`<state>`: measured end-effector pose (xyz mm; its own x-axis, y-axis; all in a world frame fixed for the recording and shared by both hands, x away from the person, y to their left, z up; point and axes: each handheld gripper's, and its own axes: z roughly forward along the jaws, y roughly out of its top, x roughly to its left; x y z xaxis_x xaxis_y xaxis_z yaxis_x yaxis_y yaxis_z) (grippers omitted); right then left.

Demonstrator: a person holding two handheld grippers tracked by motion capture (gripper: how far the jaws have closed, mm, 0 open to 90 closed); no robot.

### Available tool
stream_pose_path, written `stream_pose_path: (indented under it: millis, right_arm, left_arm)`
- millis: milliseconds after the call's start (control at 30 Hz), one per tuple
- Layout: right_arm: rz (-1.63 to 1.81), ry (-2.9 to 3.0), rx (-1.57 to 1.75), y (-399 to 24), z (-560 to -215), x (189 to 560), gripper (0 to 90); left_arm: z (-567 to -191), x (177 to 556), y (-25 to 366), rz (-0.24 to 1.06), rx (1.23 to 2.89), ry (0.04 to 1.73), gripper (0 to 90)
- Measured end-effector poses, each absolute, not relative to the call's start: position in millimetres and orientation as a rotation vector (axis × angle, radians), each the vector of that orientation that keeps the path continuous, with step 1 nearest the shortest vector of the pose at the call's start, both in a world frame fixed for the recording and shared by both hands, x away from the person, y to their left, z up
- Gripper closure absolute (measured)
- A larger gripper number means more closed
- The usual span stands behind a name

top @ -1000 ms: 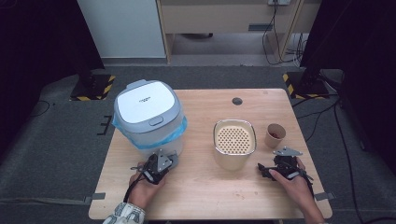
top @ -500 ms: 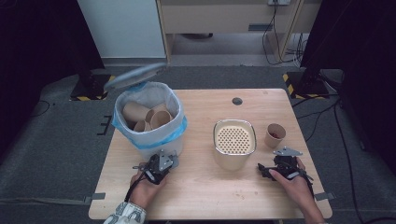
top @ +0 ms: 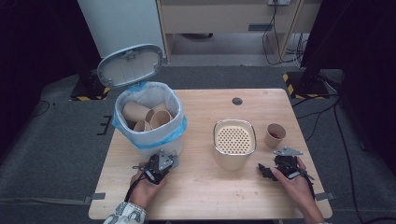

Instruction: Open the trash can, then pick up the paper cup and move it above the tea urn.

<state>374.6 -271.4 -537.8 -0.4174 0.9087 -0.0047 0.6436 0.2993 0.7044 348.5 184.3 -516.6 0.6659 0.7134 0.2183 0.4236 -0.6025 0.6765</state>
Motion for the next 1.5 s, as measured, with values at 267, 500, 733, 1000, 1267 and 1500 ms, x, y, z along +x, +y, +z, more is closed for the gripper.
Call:
stream_pose_path:
  millis: [267, 500, 733, 1000, 1267, 1500]
  right_arm:
    - [0.968, 2.013, 1.43, -286, -525, 377, 10.9]
    - [0.992, 1.934, 1.445, -294, -514, 388, 10.7]
    - [1.024, 1.909, 1.48, -298, -504, 408, 9.1]
    - [1.084, 1.876, 1.494, -299, -499, 425, 9.0]
    - [1.103, 1.843, 1.501, -297, -510, 436, 9.6]
    - [1.119, 1.813, 1.489, -291, -513, 445, 12.0]
  left_arm:
    - [-516, 349, 184, 0.643, 2.29, 0.875, 89.9]
    - [-517, 348, 184, 0.643, 2.29, 0.874, 89.9]
    - [-517, 348, 184, 0.643, 2.289, 0.873, 89.9]
    - [-517, 348, 184, 0.645, 2.291, 0.871, 89.9]
    - [-517, 348, 184, 0.65, 2.292, 0.869, 89.9]
    - [-517, 348, 184, 0.652, 2.292, 0.87, 89.9]
